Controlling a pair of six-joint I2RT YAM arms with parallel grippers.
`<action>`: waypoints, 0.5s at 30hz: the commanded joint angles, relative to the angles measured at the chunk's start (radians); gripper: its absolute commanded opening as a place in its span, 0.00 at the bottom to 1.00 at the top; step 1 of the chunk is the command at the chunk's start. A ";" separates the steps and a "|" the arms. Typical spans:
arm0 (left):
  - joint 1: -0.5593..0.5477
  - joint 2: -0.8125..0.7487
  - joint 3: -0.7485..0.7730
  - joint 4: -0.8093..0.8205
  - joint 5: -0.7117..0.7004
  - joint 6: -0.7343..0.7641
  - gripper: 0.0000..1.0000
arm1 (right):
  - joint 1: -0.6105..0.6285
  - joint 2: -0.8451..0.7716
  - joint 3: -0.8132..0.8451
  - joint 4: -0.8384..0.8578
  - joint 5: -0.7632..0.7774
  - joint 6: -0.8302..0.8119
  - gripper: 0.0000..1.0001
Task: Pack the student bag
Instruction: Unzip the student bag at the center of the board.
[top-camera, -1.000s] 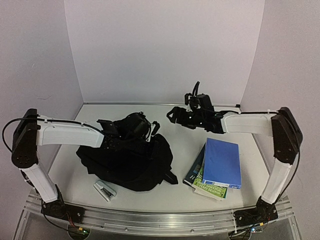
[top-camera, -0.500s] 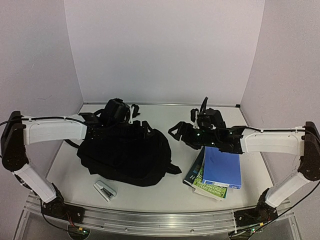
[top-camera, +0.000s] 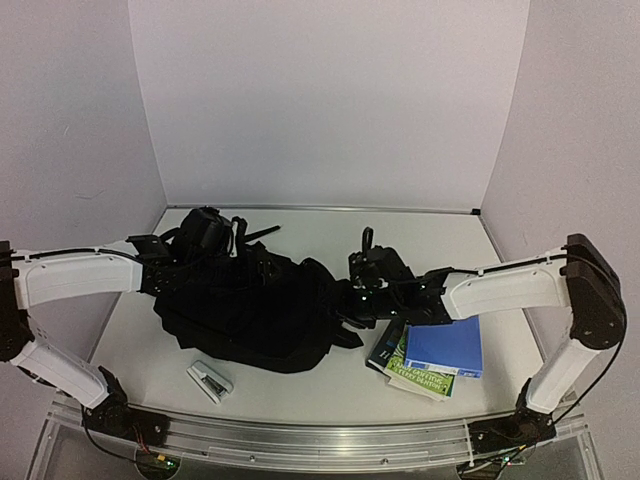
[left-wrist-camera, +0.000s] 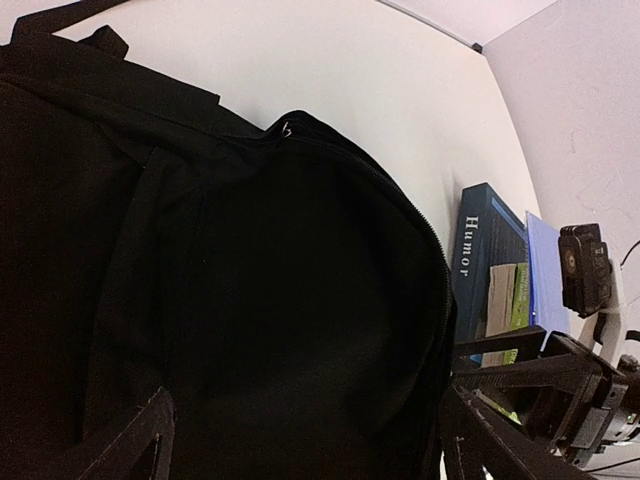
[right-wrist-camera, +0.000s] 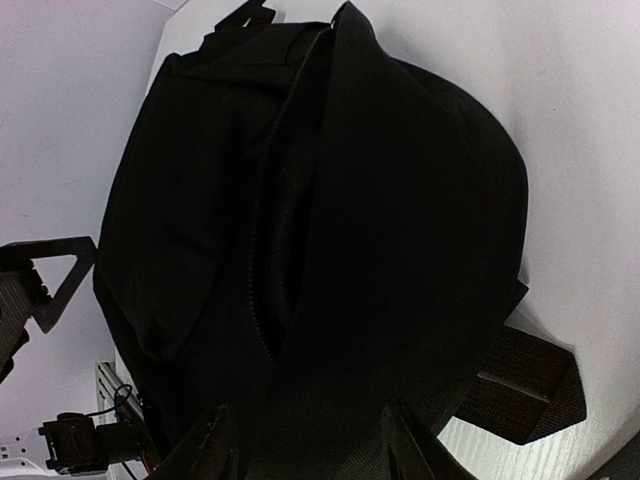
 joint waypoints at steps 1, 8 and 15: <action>0.003 -0.022 0.007 -0.002 -0.019 -0.003 0.93 | 0.018 0.021 0.054 0.008 -0.009 0.007 0.49; 0.003 0.021 0.030 -0.015 0.033 0.009 0.94 | 0.024 0.019 0.024 0.008 0.000 0.025 0.14; -0.028 0.186 0.181 -0.065 0.223 0.072 0.92 | 0.027 -0.040 -0.034 0.029 0.016 0.034 0.00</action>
